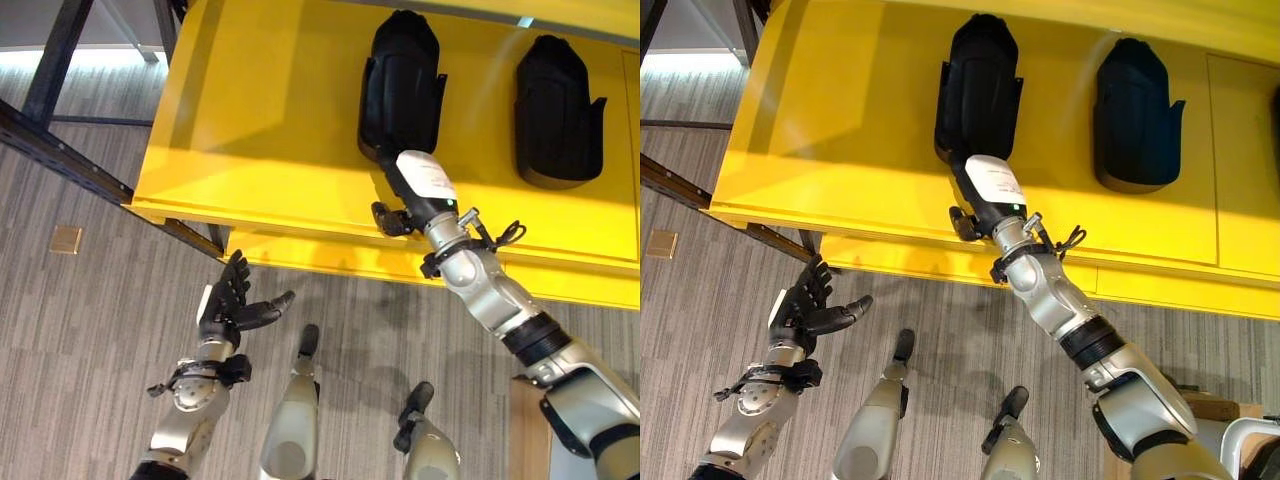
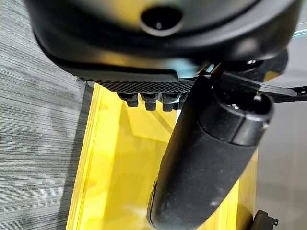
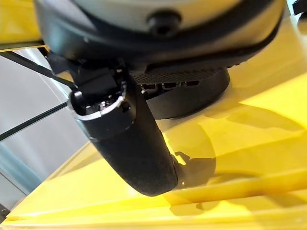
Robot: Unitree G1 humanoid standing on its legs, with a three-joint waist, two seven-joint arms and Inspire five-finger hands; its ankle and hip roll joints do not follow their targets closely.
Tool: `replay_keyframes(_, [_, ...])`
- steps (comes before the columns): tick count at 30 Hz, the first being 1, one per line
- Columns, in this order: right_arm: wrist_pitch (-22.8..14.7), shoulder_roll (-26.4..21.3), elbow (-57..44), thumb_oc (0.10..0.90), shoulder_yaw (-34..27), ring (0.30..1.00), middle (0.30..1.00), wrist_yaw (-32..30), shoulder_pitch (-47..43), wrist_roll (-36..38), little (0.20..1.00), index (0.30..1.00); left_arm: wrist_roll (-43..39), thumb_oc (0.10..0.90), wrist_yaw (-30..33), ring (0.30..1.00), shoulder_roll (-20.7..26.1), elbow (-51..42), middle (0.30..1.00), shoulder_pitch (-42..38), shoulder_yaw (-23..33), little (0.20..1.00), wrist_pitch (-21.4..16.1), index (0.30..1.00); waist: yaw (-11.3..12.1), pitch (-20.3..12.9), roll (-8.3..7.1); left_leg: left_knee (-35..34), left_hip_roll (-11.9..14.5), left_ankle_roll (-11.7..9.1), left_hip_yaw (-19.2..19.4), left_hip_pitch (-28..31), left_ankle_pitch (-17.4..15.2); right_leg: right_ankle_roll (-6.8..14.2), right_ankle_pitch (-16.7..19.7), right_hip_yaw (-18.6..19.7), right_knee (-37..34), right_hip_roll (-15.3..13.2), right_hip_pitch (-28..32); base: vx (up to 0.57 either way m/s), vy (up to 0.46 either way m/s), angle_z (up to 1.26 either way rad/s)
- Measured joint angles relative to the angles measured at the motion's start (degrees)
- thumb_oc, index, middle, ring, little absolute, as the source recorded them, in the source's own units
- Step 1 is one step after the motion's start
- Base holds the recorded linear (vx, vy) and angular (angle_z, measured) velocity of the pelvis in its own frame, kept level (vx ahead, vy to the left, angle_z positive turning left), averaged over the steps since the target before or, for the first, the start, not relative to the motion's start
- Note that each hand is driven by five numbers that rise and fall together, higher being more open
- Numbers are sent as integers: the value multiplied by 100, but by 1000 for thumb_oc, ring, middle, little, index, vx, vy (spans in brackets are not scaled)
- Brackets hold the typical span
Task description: Move parts from the plastic box to the shelf.
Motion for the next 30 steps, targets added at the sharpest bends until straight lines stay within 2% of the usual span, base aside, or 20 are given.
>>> replay_keyframes(5, [-10,8,-79,900,27,1000,1000,73,0,3,1000,1000,0,900,3,1000,0,17,1000,1,21,1000,0,1000,16,-12,-34,0,0,2,-1,0,-1,0,0,0,0,1,-1,0,0,0])
replay_keyframes(9, [-9,76,-78,900,100,1000,1000,101,0,3,1000,1000,0,900,7,1000,-1,49,1000,9,72,1000,0,1000,13,-70,-135,-2,2,1,2,0,-2,-2,-2,0,-1,1,-2,0,0,0])
replay_keyframes(30, [-15,89,-78,900,175,1000,1000,120,17,-5,1000,1000,10,900,18,1000,-112,90,1000,0,134,1000,0,1000,-24,-71,-137,-1,32,2,11,2,-1,-16,-8,20,3,28,-14,0,0,0])
